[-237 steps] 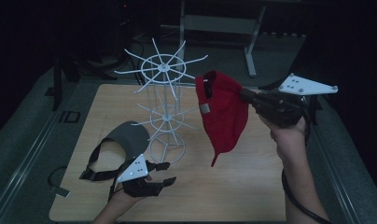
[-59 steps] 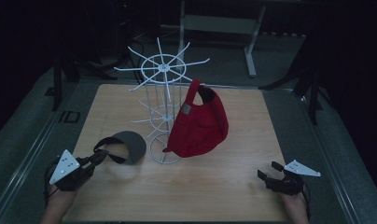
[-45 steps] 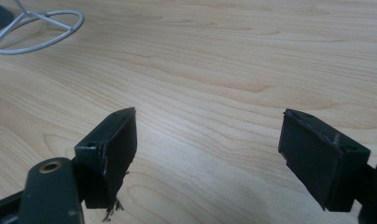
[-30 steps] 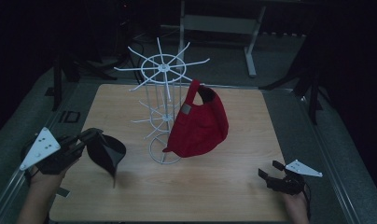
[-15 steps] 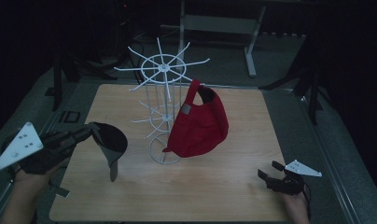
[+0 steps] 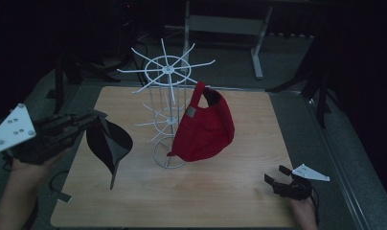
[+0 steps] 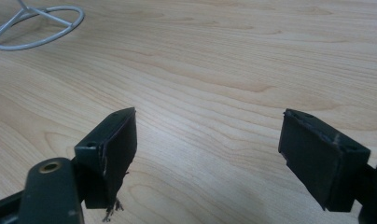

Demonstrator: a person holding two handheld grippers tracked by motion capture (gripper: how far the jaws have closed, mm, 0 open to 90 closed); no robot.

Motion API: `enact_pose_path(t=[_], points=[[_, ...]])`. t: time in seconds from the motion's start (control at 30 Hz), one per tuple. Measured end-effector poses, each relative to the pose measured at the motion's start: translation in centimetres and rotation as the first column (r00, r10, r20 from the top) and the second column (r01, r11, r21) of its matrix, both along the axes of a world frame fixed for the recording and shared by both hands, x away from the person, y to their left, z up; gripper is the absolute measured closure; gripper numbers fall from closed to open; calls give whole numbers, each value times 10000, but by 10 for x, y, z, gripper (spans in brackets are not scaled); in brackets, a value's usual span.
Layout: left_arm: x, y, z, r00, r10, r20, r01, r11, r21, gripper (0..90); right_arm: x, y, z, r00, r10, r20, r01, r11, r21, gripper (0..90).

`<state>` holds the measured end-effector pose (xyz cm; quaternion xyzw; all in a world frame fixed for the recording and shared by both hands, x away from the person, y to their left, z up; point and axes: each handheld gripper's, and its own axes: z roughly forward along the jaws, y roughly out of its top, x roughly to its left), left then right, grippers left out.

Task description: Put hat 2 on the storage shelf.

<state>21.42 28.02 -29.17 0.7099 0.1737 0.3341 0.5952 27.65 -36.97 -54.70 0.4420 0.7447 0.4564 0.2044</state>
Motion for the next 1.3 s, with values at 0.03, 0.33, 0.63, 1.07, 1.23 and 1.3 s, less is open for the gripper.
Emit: enact_pose_path(t=[0.03,0.33,0.63,1.07,1.23,1.3], points=[[0,-1,3,9999,-167,30,167,9999,7,838,0,0,0,10000,2,0,-2,10000,-3,193],[12,-14,30,9987,-502,55,502,9987,-44,837,0,0,0,10000,-11,-25,11,10000,-13,193],[21,-34,50,9978,-646,123,645,9979,116,837,0,0,-1,10000,-5,-61,5,10000,-27,193],[28,-63,75,9944,-1004,342,997,9948,220,836,1,0,-1,9999,-17,-103,17,10000,-7,193],[31,-76,75,9931,-1154,199,1145,9927,378,836,1,0,-2,9999,-21,-125,21,10000,-36,193],[32,-80,73,9928,-1191,138,1184,9921,420,835,1,0,-2,9999,-29,-127,29,10000,-52,193]])
